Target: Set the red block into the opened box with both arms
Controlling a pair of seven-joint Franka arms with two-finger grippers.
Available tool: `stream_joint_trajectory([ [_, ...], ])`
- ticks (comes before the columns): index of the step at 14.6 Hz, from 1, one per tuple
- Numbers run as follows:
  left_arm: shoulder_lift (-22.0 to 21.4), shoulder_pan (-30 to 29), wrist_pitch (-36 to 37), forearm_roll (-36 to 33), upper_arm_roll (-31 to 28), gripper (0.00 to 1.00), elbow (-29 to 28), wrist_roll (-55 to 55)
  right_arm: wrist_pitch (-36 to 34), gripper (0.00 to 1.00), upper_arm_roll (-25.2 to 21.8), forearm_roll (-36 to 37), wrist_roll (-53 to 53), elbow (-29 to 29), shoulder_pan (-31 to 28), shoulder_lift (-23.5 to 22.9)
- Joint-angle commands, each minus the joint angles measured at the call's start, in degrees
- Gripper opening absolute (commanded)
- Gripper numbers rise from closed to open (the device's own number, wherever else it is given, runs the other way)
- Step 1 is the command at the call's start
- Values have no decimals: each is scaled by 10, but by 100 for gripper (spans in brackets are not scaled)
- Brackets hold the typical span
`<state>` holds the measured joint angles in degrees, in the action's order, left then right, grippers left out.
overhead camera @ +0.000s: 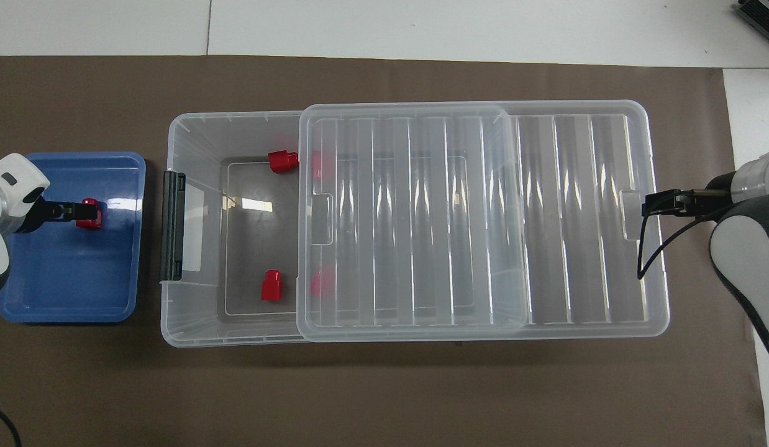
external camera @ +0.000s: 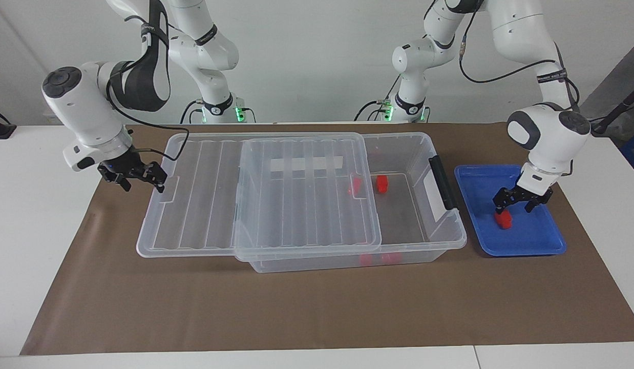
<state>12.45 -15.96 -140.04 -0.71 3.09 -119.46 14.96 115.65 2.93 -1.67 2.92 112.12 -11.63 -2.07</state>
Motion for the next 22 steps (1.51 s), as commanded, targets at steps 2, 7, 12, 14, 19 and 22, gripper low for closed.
stream_joint_trajectory([
  [2,-10,6,-27,-1,-4,100,-31,-15,-6,100,2,-3,29,3,-23,8],
  [7,11,0,-54,-1,-4,100,-36,-10,-3,100,3,-3,27,-7,-21,7],
  [12,12,7,-56,-1,-4,56,-39,-17,-17,100,8,4,23,-30,-9,19],
  [14,12,8,-56,-1,-4,22,-38,-17,-35,100,9,5,-8,-31,9,33],
  [19,11,11,-43,-1,-3,0,-27,-17,-91,100,9,40,-115,-49,82,58],
  [22,-8,29,78,0,2,0,52,-37,-141,100,9,43,-162,-90,113,58],
])
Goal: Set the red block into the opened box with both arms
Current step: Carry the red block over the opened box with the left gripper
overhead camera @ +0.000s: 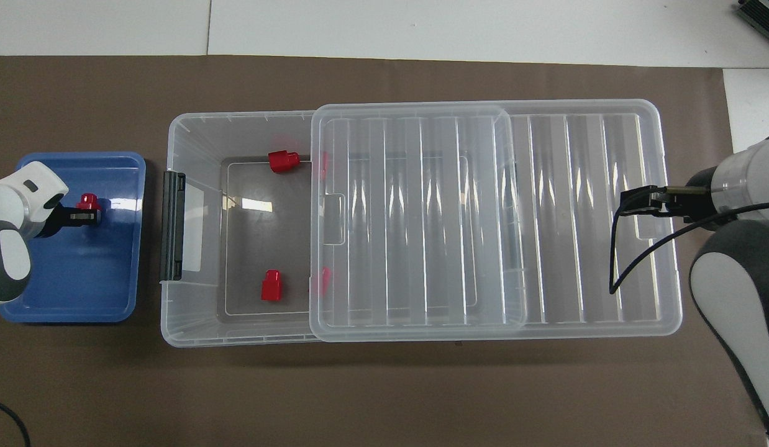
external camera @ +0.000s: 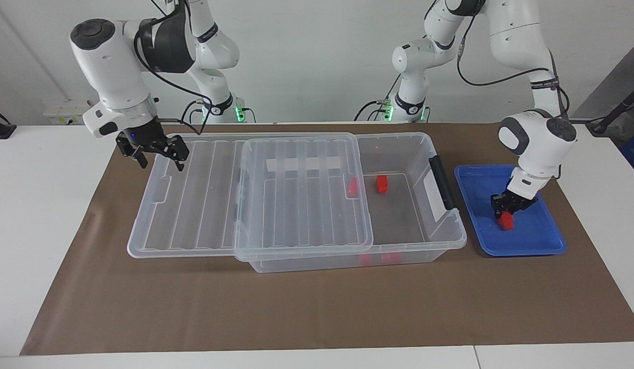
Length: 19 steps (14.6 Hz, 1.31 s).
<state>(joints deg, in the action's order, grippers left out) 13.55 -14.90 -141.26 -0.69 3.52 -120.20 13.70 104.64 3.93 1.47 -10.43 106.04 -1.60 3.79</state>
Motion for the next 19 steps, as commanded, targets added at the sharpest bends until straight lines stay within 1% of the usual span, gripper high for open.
stream_joint_trajectory([
  [1,-20,30,156,0,-2,0,104,-38,-38,100,-1,12,-33,-40,16,-3],
  [3,-27,50,277,0,-2,0,185,-63,-65,100,0,11,-33,-75,18,-10],
  [5,-44,68,363,0,-2,0,231,-99,-93,100,4,12,-33,-123,18,-24],
  [6,-58,83,400,0,-1,0,245,-124,-113,100,3,11,-33,-146,16,-35],
  [7,-74,98,418,1,-1,0,247,-153,-124,100,3,11,-33,-157,14,-38],
  [9,-101,136,429,10,3,0,241,-234,-131,100,2,2,-30,-164,9,-38],
  [11,-105,194,423,20,3,0,239,-353,-143,100,-1,-2,-29,-164,8,-30],
  [13,-118,248,376,21,3,0,205,-446,-153,100,-5,-2,-28,-160,7,-24],
  [15,-132,283,318,21,3,0,155,-493,-153,100,-5,-2,-26,-144,7,-12],
  [16,-142,290,288,21,3,0,122,-505,-151,100,-5,-2,-24,-137,7,-10],
  [18,-152,305,203,21,3,0,54,-511,-147,100,-5,-2,-24,-135,9,-9],
  [19,-151,304,182,21,3,0,40,-511,-149,100,-5,-2,-24,-136,8,-9],
])
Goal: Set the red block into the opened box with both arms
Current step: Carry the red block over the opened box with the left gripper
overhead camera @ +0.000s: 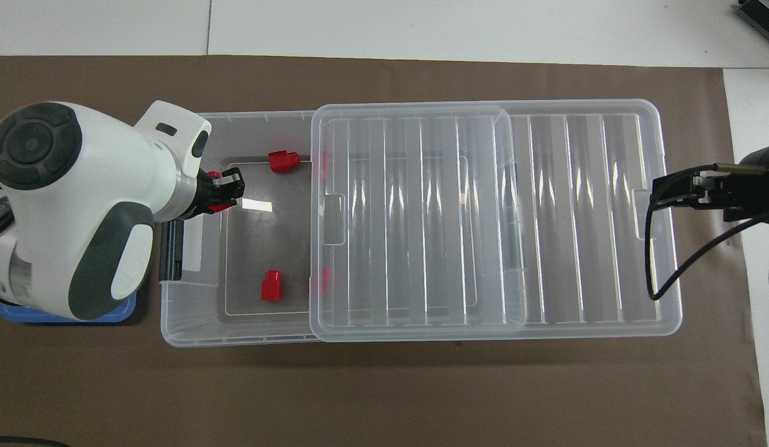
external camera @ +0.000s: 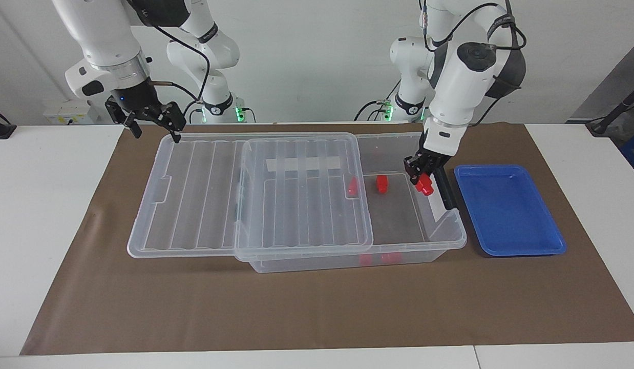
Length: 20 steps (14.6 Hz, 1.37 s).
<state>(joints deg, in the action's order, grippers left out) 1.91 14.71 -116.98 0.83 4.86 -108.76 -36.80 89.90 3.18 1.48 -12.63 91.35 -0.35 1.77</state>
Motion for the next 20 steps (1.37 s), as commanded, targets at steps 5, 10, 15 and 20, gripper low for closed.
stream_joint_trajectory([
  [5,-24,8,-139,6,-11,0,-128,-6,-2,100,3,-3,-1,14,-4,12],
  [10,-9,11,-188,3,-11,0,-152,-2,-5,100,3,-3,-2,15,0,15],
  [15,48,44,-220,-4,-13,0,-145,-8,-2,100,3,-3,-2,24,-5,17],
  [20,75,48,-221,-104,-13,0,-135,-55,10,100,3,-3,-1,26,-5,18],
])
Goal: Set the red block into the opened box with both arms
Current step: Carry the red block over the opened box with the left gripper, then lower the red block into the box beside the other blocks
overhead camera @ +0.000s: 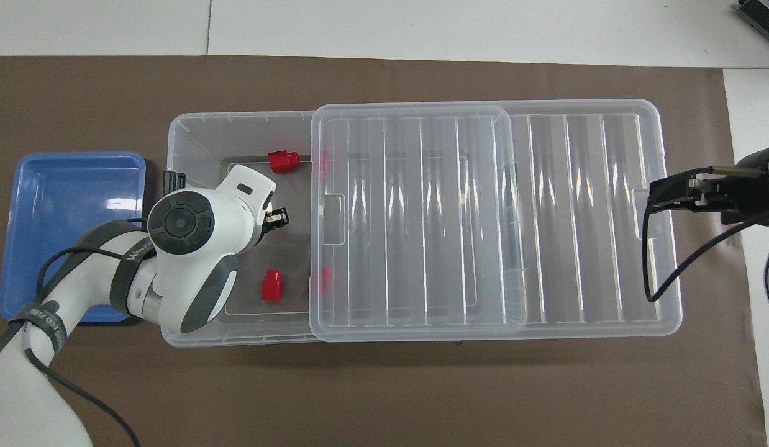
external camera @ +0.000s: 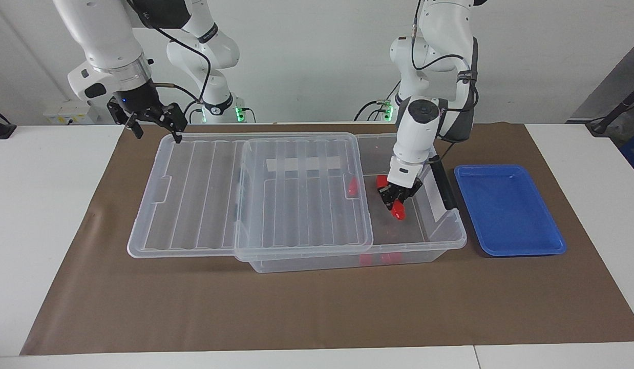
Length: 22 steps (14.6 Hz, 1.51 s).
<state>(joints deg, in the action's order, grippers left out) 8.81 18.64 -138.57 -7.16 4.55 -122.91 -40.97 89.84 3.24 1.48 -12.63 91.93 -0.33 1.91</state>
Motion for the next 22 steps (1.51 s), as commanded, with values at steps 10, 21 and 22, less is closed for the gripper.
stream_joint_trajectory([
  [10,57,-2,-72,-49,-14,0,7,-17,11,100,2,-2,0,35,-10,23],
  [21,67,-3,-86,-50,-16,100,7,-13,25,100,2,-2,8,47,-15,28],
  [22,67,-3,-85,-50,-16,100,7,-12,26,100,2,-2,9,48,-16,28],
])
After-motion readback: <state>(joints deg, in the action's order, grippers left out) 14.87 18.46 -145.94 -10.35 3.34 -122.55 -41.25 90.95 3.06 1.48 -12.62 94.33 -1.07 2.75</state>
